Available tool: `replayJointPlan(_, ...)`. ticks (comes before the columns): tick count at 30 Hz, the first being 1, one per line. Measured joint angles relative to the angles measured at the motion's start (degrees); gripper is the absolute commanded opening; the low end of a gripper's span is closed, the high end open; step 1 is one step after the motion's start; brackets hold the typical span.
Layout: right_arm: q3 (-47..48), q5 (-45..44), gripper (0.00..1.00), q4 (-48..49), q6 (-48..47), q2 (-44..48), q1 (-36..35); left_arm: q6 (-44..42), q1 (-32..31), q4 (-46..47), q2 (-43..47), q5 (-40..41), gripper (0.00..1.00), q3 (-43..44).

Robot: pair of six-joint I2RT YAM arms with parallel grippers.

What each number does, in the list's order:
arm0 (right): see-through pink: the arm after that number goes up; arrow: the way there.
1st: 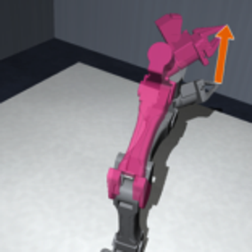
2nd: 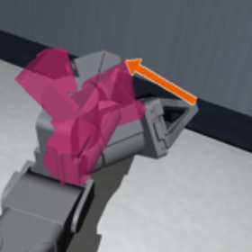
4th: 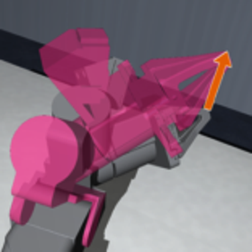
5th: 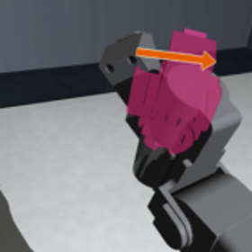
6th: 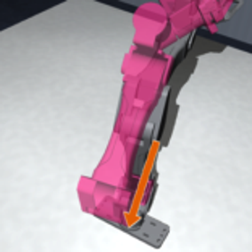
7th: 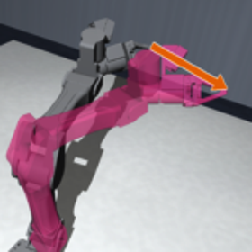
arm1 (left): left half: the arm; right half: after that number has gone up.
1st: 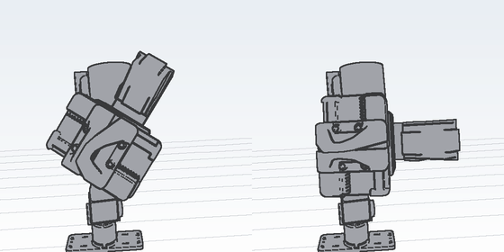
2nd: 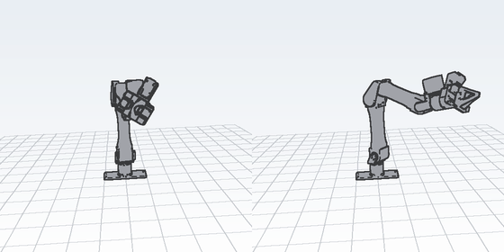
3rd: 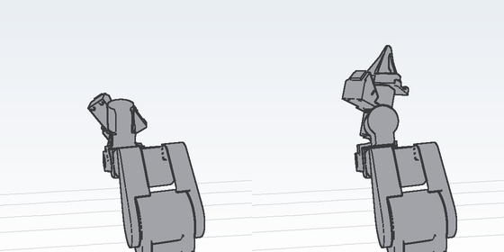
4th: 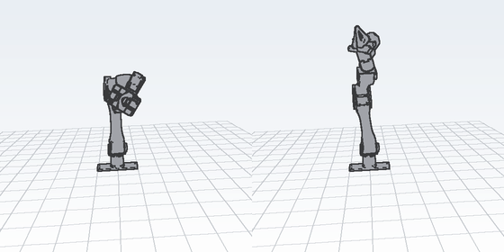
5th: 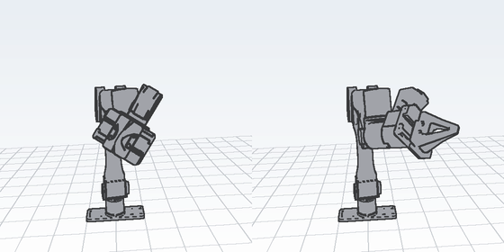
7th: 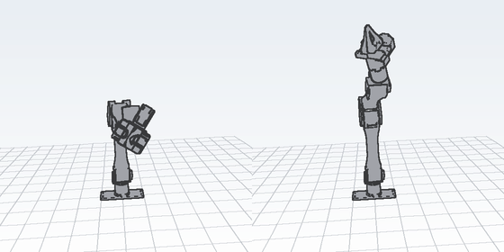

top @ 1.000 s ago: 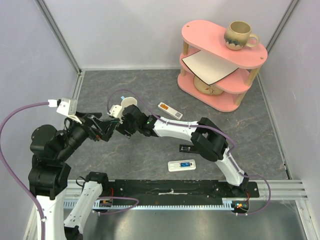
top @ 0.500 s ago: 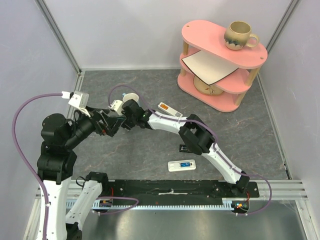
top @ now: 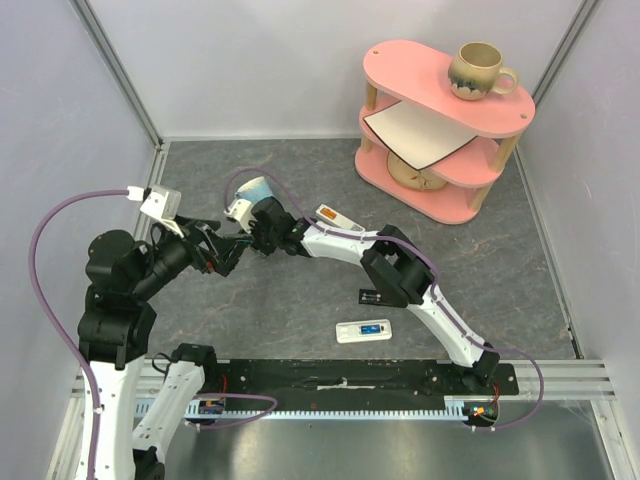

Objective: Unload the batteries from the remote control

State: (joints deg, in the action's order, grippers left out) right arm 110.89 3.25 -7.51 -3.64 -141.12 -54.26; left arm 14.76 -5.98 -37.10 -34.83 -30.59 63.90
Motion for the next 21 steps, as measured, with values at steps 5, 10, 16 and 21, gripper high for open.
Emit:
replayJointPlan(5,-3.06,1.31,0.29,1.4,-0.04,1.53,-0.57,-0.17,0.0,-0.02,0.0,0.02,0.99,-0.35)
replayJointPlan(10,-5.11,1.09,0.02,2.82,0.0,2.47,-1.14,-0.22,0.0,-0.02,0.02,0.11,0.99,-0.57)
replayJointPlan(16,-9.44,1.05,0.0,4.74,1.11,4.87,-1.38,-0.33,0.0,-0.07,0.5,0.42,0.99,-0.85)
replayJointPlan(21,-16.28,1.95,0.0,6.34,4.07,9.2,-1.14,-0.72,0.0,-0.13,0.76,0.55,1.0,-1.31)
